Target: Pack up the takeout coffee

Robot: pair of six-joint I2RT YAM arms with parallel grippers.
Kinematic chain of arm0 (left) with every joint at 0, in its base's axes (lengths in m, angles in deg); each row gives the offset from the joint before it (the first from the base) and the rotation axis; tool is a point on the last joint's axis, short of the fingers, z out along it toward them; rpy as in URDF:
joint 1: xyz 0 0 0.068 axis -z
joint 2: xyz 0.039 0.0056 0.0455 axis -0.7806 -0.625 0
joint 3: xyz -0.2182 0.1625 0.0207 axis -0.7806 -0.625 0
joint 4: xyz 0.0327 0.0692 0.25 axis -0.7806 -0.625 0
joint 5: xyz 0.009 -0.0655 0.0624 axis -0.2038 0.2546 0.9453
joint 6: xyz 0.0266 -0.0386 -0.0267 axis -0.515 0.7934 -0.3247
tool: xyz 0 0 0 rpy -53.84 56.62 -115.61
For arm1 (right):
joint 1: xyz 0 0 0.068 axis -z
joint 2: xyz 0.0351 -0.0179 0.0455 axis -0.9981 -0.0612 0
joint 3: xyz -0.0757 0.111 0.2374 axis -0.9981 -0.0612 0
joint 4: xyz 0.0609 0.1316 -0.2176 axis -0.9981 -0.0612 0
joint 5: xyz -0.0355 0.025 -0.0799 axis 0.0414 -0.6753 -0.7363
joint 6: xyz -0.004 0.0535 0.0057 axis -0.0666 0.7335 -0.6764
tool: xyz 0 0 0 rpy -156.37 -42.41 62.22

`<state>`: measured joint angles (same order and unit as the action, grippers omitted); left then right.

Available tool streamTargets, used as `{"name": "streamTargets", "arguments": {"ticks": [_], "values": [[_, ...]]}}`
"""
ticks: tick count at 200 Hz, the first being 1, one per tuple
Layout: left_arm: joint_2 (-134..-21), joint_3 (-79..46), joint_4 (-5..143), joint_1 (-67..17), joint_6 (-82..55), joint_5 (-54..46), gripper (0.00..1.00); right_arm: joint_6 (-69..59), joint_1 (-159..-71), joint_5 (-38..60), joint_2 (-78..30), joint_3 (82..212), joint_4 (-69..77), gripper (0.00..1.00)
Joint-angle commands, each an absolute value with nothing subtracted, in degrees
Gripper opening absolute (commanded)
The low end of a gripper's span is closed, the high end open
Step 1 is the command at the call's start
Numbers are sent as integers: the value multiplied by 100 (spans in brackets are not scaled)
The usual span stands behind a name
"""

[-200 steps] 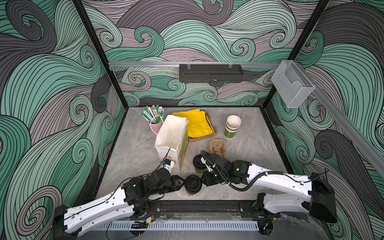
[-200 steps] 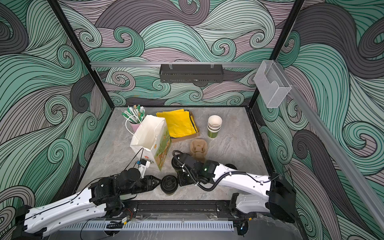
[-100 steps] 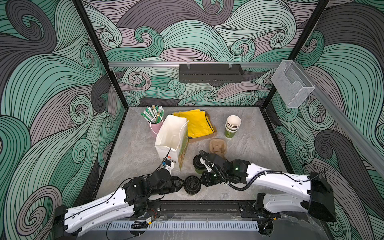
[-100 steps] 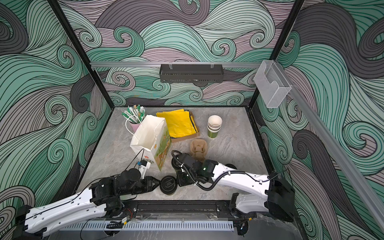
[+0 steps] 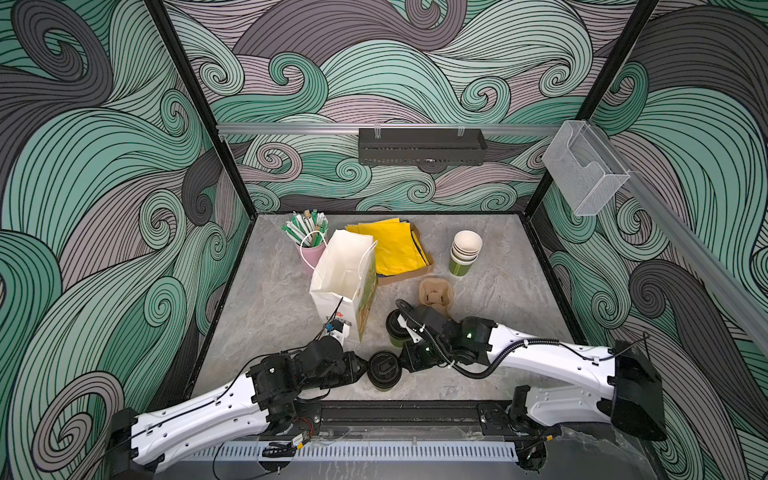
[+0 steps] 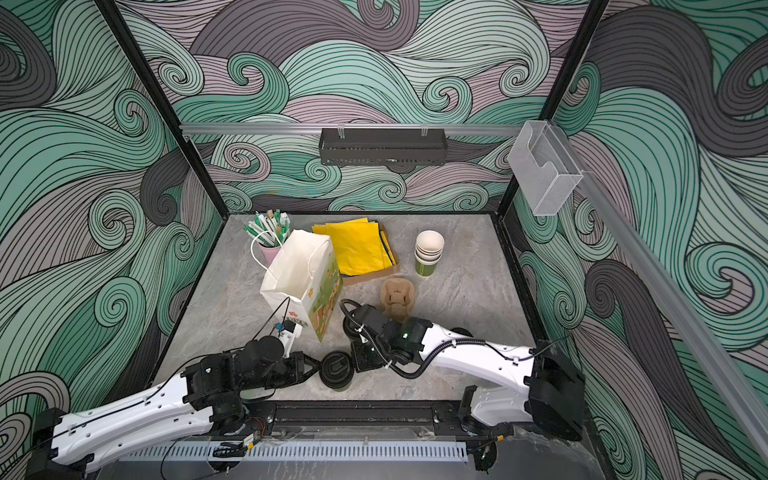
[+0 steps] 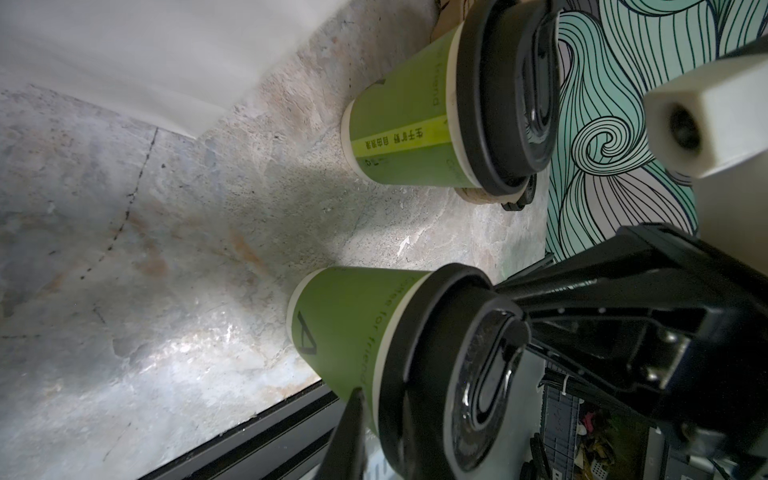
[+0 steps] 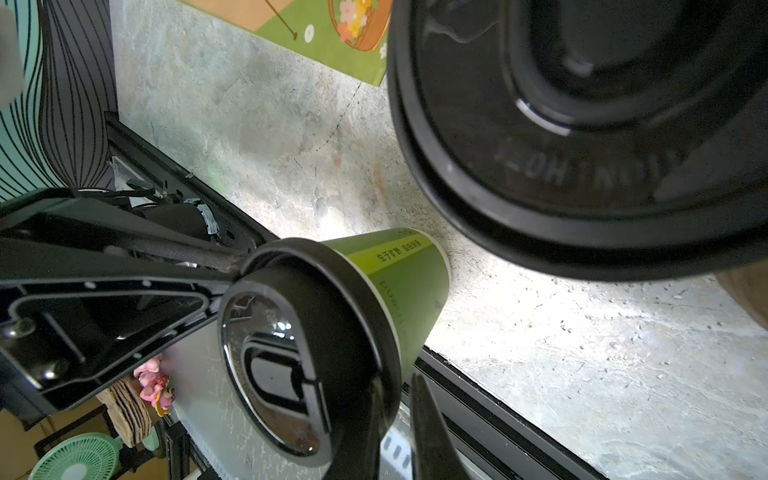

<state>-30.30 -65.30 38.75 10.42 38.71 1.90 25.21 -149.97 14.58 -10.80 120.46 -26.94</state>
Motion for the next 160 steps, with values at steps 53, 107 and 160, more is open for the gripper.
{"name": "streamTargets", "arguments": {"ticks": [53,107,160], "values": [[-3138,-6697,3430,1026,3874,20,16,2486,-14998,1337,-1363,11980,-3377,12],[-3012,-6413,3391,1025,3756,254,23,2313,-14987,1301,-893,12192,-2997,23],[-3074,-6030,3214,1024,3575,476,26,2184,-14955,1210,-637,12295,-2967,26]]}}
